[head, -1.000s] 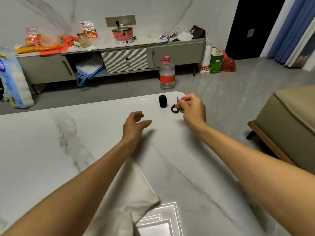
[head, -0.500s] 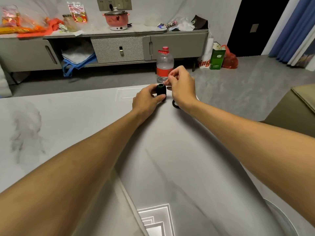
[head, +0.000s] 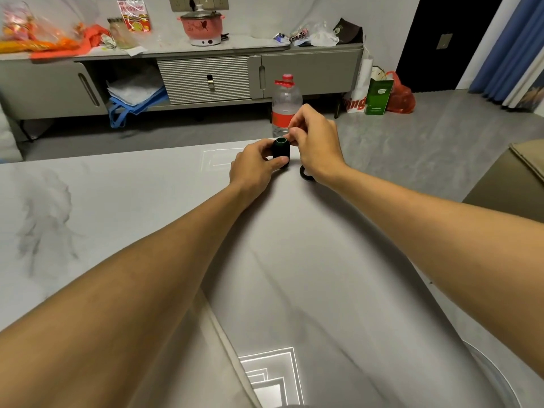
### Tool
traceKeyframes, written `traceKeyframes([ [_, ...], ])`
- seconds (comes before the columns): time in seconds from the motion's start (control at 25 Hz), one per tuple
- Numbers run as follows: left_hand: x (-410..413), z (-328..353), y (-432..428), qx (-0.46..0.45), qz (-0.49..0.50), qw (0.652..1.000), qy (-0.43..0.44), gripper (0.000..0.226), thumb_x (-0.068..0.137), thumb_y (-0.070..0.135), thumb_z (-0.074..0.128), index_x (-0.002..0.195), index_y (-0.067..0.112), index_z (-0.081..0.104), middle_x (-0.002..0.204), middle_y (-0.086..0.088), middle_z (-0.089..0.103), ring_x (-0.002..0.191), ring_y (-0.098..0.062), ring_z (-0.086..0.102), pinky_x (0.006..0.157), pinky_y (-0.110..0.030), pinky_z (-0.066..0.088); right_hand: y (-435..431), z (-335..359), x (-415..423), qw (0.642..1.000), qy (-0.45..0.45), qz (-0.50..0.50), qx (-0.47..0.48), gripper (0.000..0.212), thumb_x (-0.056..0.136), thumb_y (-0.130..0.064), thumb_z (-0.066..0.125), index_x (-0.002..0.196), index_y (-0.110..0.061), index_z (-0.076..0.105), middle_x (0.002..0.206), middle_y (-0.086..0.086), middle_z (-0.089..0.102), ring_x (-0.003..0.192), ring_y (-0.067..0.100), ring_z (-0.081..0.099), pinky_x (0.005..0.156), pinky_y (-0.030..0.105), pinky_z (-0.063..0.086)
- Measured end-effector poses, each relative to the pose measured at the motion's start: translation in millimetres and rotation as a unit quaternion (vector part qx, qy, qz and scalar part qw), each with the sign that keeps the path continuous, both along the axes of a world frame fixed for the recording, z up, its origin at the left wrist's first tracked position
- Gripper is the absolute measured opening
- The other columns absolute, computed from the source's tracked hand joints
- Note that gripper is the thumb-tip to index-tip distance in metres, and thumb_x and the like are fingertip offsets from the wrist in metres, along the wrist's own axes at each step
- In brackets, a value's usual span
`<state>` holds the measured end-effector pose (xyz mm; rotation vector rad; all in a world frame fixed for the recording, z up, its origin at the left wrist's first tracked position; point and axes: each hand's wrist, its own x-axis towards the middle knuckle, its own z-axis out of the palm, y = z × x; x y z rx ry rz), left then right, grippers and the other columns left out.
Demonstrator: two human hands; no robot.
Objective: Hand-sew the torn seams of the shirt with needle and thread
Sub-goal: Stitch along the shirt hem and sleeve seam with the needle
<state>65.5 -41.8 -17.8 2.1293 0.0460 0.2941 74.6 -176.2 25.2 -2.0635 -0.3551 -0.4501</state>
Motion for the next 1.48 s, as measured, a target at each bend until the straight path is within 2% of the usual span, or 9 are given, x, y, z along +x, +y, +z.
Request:
traceKeyframes([
  [0.48,-0.4,-0.4,-0.7,0.007,0.002,1.0,-0.003,0.033,0.087,0.033,0.074,0.12,0.031,0.068,0.111,0.012,0.073,0.1,-0.014,0.068,0.098,-0.041,0.05,1.1,-1.7,8.3,0.999,0.0,-0.033,-0.02,0.011,0.091,-0.001,0.06,0.085,-0.008,0.066,0.087,0.007,0.066,0.085,0.019,0.065,0.079,0.038,0.058],
  [0.64,-1.7,0.5,-0.2,0.021,-0.003,1.0,0.0,0.031,0.088,0.032,0.074,0.119,0.03,0.068,0.112,0.011,0.073,0.103,-0.015,0.067,0.1,-0.041,0.049,-6.6,-0.2,2.9,0.999,0.022,-0.034,-0.033,0.014,0.09,-0.007,0.067,0.104,-0.01,0.067,0.099,0.008,0.066,0.091,0.015,0.063,0.084,0.025,0.054],
  [0.76,-9.9,3.8,1.3,0.025,-0.015,0.999,0.018,0.048,0.084,0.029,0.079,0.129,0.024,0.063,0.123,0.007,0.07,0.113,-0.015,0.063,0.104,-0.039,0.046,-14.5,8.3,-10.8,0.998,0.058,-0.021,-0.025,0.04,0.087,-0.007,0.071,0.125,-0.007,0.06,0.108,0.01,0.064,0.097,0.018,0.062,0.086,0.022,0.051],
  [0.88,-36.8,13.7,7.2,-0.007,-0.029,0.997,0.076,0.076,0.078,0.021,0.085,0.144,0.014,0.047,0.143,-0.001,0.056,0.129,-0.017,0.054,0.111,-0.034,0.041,-23.1,27.3,-39.2,0.995,0.094,-0.03,-0.017,0.046,0.086,-0.002,0.071,0.129,0.0,0.054,0.112,0.014,0.063,0.103,0.026,0.062,0.093,0.03,0.052],
  [0.96,-74.7,25.5,14.6,-0.081,-0.014,0.989,0.126,0.074,0.082,0.014,0.082,0.145,0.011,0.044,0.145,-0.006,0.052,0.13,-0.018,0.052,0.11,-0.03,0.04,-27.8,39.5,-73.3,0.99,0.133,-0.043,0.001,0.045,0.087,-0.002,0.069,0.13,-0.002,0.055,0.111,0.011,0.063,0.103,0.024,0.063,0.093,0.03,0.053],
  [1.08,-156.9,56.1,31.8,-0.114,0.013,0.982,0.149,0.04,0.089,0.01,0.073,0.126,0.013,0.061,0.128,-0.007,0.064,0.116,-0.02,0.061,0.097,-0.026,0.048,-27.7,53.8,-152.2,0.985,0.165,-0.029,0.026,0.026,0.086,-0.004,0.066,0.111,-0.009,0.07,0.097,0.004,0.069,0.091,0.02,0.068,0.086,0.031,0.056],
  [1.2,-261.2,101.0,42.0,-0.101,0.03,0.985,0.139,0.015,0.093,0.011,0.067,0.106,0.018,0.07,0.106,0.002,0.07,0.094,-0.011,0.064,0.072,-0.018,0.045,-26.3,66.4,-256.0,0.972,0.22,0.068,0.045,0.015,0.088,-0.005,0.063,0.096,-0.012,0.074,0.085,0.0,0.072,0.074,0.014,0.07,0.073,0.028,0.057],
  [1.32,-369.4,132.6,41.4,-0.038,0.069,0.992,0.1,0.01,0.092,0.014,0.065,0.093,0.021,0.072,0.088,0.01,0.07,0.068,0.003,0.059,0.06,-0.013,0.04,-37.7,63.6,-353.1,0.961,0.258,0.1,-0.031,0.012,0.089,-0.015,0.065,0.093,-0.018,0.076,0.085,-0.009,0.073,0.075,0.002,0.067,0.074,0.018,0.052],
  [1.48,-480.9,117.2,27.5,0.031,0.07,0.991,0.11,0.006,0.087,0.017,0.07,0.086,0.024,0.069,0.084,0.015,0.069,0.063,-0.001,0.061,0.06,-0.013,0.04,-49.7,47.3,-429.0,0.946,0.287,0.108,-0.107,0.012,0.091,-0.028,0.064,0.09,-0.024,0.075,0.085,-0.016,0.072,0.083,-0.003,0.062,0.073,0.014,0.044],
])
